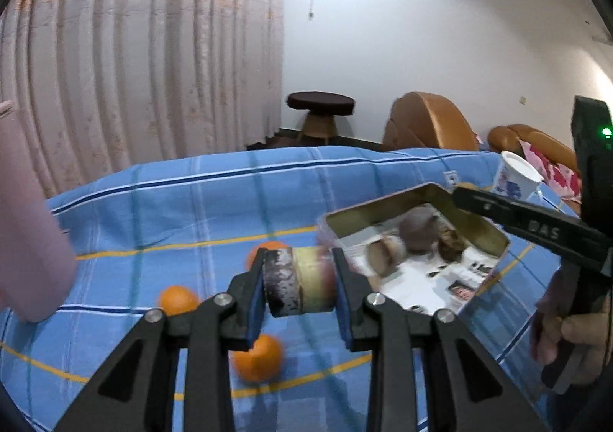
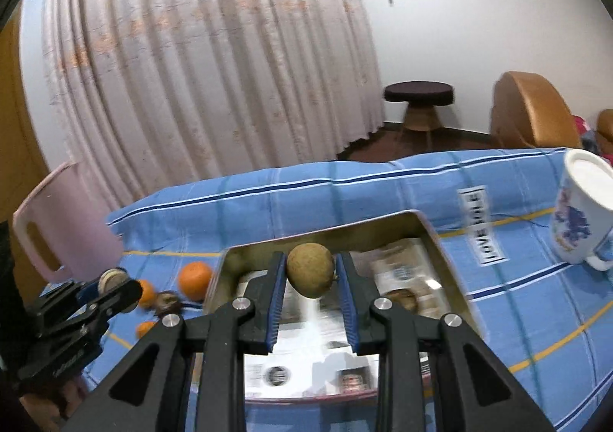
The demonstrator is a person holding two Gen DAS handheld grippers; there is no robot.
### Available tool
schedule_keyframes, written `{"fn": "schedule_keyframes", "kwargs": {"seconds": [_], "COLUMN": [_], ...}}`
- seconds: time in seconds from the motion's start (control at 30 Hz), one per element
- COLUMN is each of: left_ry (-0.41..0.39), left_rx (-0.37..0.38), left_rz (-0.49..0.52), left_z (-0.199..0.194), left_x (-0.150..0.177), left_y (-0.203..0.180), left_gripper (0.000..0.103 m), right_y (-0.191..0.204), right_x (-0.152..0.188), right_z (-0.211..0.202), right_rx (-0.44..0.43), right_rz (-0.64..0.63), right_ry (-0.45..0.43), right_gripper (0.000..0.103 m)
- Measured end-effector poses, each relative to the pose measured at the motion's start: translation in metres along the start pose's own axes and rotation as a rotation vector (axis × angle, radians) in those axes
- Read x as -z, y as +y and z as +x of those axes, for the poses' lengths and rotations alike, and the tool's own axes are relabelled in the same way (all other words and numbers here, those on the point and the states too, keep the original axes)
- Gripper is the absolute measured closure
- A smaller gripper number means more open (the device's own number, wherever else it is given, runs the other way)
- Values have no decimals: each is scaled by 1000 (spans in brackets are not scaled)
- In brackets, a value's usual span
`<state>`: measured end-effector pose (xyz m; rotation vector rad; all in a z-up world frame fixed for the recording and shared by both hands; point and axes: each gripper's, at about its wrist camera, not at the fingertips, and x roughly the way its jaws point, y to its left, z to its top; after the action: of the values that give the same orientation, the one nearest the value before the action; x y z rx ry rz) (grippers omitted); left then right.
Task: Organize fruits
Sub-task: 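Carry the kiwi and taro slice into the tin box with both grippers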
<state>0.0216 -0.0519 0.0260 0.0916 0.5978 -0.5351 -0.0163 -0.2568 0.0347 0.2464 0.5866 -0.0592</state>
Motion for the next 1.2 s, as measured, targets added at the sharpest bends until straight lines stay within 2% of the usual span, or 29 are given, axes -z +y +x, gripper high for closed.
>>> {"fn": "schedule_keyframes", "kwargs": {"seconds": [0.23, 0.43, 0.67, 1.07, 1.1, 1.17, 1.2], "left_ry": [47, 75, 98, 135, 133, 123, 117], "left_rx": [74, 80, 55, 21, 23, 31, 31], "left_rz": [40, 63, 78, 89, 82, 76, 79], "left_z": [27, 46, 59, 73, 72, 70, 68], "left_x": [-8, -9, -7, 2, 2, 1, 1], "left_y": [-58, -88, -100, -103, -102, -102, -103], "left_gripper": [71, 71, 71, 70, 69, 57, 40], "right_y": [-28, -40, -49, -34, -35, -39, -41], "right_x": [0, 2, 5, 16, 16, 15, 15], "right_z": [10, 9, 14, 29, 29, 30, 31], "right_rx": [51, 81, 88, 63, 56, 40, 33], "right_rz": [-5, -15, -24, -64, -52, -30, -14], "right_ry": [45, 56, 89, 143, 143, 152, 160], "right_gripper": [75, 75, 75, 74, 74, 72, 67]}}
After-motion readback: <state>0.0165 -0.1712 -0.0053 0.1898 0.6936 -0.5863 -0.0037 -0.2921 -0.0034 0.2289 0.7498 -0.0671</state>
